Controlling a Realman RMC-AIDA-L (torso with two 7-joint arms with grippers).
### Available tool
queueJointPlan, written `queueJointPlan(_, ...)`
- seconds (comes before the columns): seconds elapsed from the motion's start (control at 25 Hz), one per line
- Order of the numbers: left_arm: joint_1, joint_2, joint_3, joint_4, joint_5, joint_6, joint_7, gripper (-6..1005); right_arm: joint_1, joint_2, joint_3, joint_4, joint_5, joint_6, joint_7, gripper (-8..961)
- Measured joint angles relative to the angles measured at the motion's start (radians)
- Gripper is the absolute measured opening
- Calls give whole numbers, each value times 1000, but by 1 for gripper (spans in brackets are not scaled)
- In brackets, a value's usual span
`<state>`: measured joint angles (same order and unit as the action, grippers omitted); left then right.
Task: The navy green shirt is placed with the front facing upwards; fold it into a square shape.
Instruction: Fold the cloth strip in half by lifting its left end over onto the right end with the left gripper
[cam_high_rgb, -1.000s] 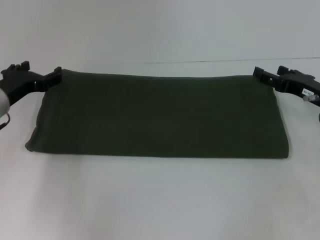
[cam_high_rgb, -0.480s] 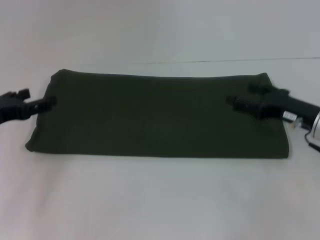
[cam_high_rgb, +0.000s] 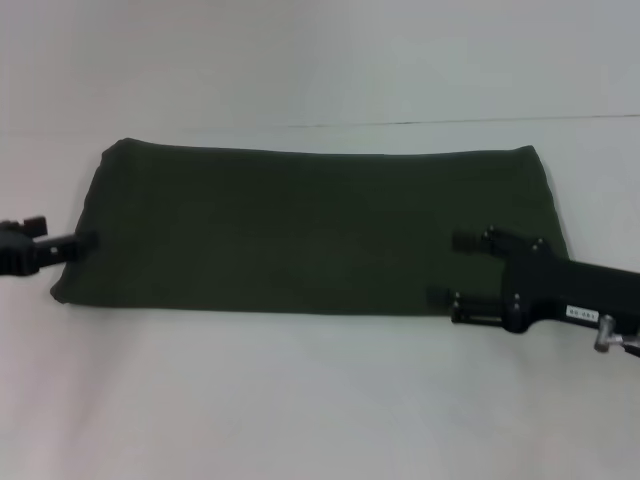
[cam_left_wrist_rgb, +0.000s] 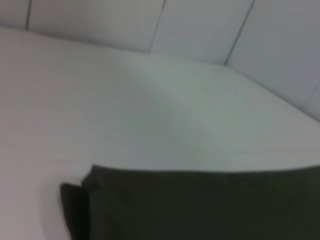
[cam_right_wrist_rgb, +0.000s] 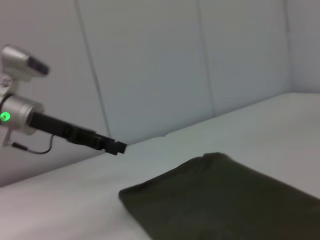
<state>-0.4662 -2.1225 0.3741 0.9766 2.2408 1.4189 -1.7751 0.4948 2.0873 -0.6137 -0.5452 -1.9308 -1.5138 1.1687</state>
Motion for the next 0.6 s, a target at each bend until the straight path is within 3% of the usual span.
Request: queueJointPlan(0.6, -37, -1, 89, 6, 214, -120, -178, 848, -13, 0, -85, -6, -1, -10, 5, 916)
